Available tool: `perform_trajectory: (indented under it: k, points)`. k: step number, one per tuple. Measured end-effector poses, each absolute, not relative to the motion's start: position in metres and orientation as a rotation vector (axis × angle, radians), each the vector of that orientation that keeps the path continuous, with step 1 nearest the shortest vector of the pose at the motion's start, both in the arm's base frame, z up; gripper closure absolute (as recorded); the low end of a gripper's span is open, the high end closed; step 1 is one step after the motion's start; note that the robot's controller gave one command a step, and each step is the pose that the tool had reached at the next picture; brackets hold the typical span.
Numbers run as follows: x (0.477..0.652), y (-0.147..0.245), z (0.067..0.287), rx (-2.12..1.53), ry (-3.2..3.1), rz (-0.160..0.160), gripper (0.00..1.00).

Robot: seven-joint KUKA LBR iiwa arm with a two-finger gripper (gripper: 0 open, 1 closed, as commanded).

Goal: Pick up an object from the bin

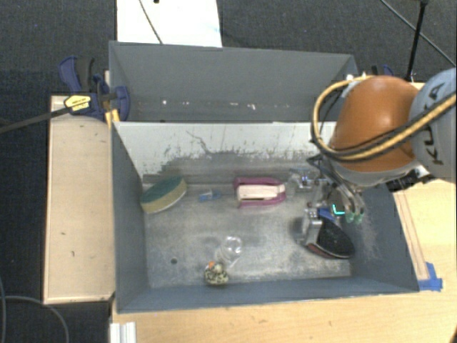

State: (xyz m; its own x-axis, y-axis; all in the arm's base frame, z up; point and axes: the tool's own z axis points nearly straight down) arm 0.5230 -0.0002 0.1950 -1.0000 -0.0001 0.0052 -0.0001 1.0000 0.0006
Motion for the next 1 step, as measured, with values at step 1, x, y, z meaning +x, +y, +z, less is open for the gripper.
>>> perform_trajectory:
  k: [1]
  points:
    - [0.5274,-0.0997,0.0662,0.083,-3.136,0.002,0.0]
